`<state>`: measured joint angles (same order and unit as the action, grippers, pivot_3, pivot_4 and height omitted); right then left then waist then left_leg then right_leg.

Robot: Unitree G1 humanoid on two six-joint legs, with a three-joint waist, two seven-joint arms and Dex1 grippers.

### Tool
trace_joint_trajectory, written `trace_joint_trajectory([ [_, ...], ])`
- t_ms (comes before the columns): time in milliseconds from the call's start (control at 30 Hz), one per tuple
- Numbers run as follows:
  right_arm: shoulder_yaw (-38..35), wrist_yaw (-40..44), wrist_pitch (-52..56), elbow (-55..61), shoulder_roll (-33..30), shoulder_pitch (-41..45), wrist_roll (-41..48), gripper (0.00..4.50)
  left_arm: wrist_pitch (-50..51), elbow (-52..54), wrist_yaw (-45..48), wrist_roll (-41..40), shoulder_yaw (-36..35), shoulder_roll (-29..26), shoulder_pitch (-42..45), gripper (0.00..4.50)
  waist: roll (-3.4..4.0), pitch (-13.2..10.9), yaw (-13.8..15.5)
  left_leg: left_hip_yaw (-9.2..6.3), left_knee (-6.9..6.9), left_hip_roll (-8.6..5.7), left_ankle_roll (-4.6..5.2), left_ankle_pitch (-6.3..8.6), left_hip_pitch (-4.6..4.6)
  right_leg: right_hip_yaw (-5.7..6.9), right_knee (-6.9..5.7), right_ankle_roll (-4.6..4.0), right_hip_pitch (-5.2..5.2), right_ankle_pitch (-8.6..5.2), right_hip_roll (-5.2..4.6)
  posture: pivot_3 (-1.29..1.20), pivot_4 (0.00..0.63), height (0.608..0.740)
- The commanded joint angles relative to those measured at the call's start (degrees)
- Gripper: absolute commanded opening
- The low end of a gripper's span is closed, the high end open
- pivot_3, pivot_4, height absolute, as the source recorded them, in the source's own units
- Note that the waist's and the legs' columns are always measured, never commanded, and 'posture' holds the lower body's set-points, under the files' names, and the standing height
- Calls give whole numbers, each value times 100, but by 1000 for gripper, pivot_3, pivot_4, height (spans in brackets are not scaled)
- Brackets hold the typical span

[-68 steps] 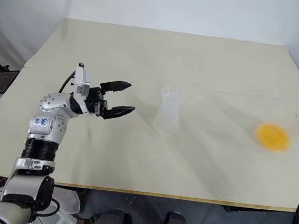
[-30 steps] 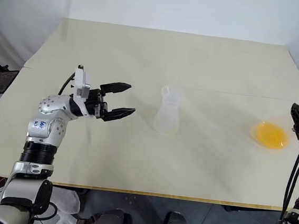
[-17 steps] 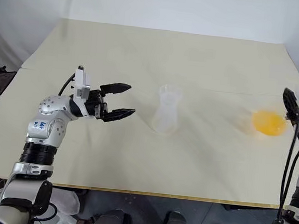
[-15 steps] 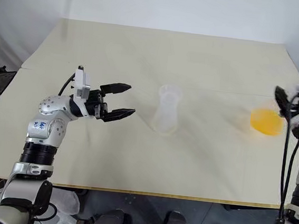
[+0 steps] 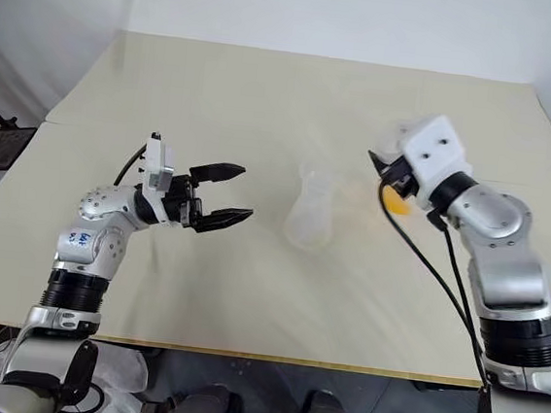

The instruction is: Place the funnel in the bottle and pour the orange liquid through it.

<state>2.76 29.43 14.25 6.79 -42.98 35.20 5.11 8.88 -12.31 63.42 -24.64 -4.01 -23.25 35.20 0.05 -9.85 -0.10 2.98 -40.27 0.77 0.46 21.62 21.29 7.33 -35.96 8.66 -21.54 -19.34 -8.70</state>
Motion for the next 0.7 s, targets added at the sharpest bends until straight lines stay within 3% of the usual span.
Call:
trace_joint_trajectory([
  [33, -22, -164, -478, -6, -27, 219, -537, 2469, -18, 305, -91, -69, 12, 18, -52, 4500, 0, 0, -6, -1, 0, 0, 0, 0, 0, 1, 0, 0, 0, 0, 0, 0, 150, 740],
  [400, 207, 27, -1855, -511, 53, 335, -1268, 2469, 73, 527, -157, -110, 73, 13, -235, 4500, 0, 0, -89, -1, 3, 4, 0, 0, -1, 6, 0, 0, 0, 0, 1, 0, 150, 740],
  [700, 477, -197, -2271, -887, 163, 699, -2164, 2469, 102, 631, -202, -132, 120, 98, -323, 4500, 0, 0, -165, -5, 5, 6, 0, 0, -3, 6, 0, 0, 0, 0, 1, 0, 150, 740],
])
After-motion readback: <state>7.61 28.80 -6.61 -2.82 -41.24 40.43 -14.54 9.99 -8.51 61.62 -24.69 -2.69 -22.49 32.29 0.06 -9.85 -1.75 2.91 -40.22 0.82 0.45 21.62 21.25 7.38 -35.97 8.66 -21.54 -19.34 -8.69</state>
